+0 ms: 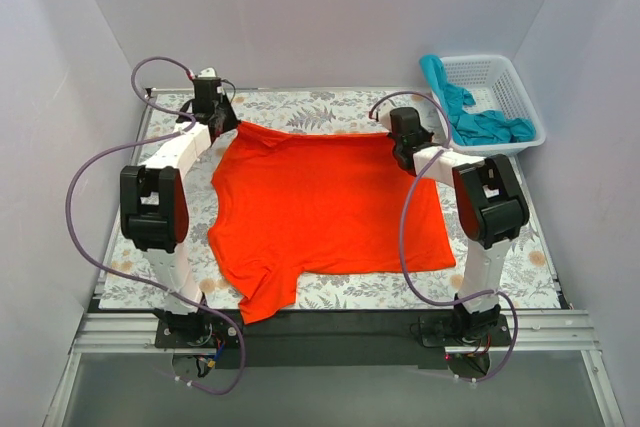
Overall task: Fold and stack the t-shirts
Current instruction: Fold the tshirt
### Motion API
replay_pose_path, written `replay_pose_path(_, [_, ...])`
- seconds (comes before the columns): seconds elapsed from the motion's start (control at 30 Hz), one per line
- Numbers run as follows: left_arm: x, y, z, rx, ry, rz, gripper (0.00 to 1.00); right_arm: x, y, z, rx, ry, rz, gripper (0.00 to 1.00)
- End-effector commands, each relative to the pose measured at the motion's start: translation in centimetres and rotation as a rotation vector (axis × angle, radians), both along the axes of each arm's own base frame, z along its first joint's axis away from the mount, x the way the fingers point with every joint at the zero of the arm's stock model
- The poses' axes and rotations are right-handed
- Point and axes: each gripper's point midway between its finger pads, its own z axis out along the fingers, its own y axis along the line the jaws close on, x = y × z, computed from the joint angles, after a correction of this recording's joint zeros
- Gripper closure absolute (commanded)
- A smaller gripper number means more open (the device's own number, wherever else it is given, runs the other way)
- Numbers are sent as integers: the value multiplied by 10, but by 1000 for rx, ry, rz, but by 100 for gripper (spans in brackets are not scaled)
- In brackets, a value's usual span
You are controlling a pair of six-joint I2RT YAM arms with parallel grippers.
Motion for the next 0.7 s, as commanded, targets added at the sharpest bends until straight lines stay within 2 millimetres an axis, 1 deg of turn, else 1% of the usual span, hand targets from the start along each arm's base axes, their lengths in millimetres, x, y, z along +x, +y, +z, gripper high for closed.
replay_pose_path(0.0, [-27,8,41,-51,-27,81,100,-3,-4,33,63,-102,-19,99])
replay_pose_path(0.03, [-36,7,39,-58,-3,83,100,-7,-5,28,59,-89,-18,99])
replay_pose_path(0.1, [-50,7,44,-95,12,113,100,-13,-6,30,58,-86,-17,99])
replay_pose_path(0.13, [-60,7,40,-102,48,125,100,-17,-9,30,60,-86,-27,99])
replay_pose_path(0.17, [-65,6,40,-115,64,130,100,-19,-10,30,60,-82,-29,99])
replay_pose_path(0.2, [-72,4,45,-147,65,146,100,-21,-10,30,64,-80,-32,99])
replay_pose_path(0.23, [-82,3,37,-154,102,152,100,-22,-9,29,70,-75,-29,99])
replay_pose_path(0.27, [-89,0,41,-179,104,147,100,-26,-10,27,72,-62,-32,99])
replay_pose_path(0.3, [-94,-2,39,-206,111,163,100,-28,-10,26,76,-54,-35,99])
replay_pose_path(0.33, [-106,-1,28,-212,145,177,100,-30,-10,23,80,-42,-36,99])
replay_pose_path(0.37, [-111,-1,26,-224,150,191,100,-34,-11,20,87,-33,-39,99])
replay_pose_path(0.4, [-116,0,32,-237,133,203,100,-38,-12,18,89,-24,-43,99])
replay_pose_path(0.43, [-121,-1,31,-260,134,225,100,-41,-12,16,89,-19,-49,99])
replay_pose_path(0.47, [-130,-1,30,-272,133,233,100,-46,-14,13,91,-12,-54,99])
replay_pose_path(0.53, [-137,-3,29,-313,127,251,100,-51,-16,11,101,-4,-66,99])
replay_pose_path(0.57, [-145,-4,20,-321,147,259,100,-54,-17,9,106,2,-73,99])
replay_pose_path(0.6, [-148,-5,24,-339,135,262,100,-57,-18,4,109,15,-77,99])
replay_pose_path(0.67, [-154,-10,21,-381,144,266,100,-63,-18,0,131,25,-93,99])
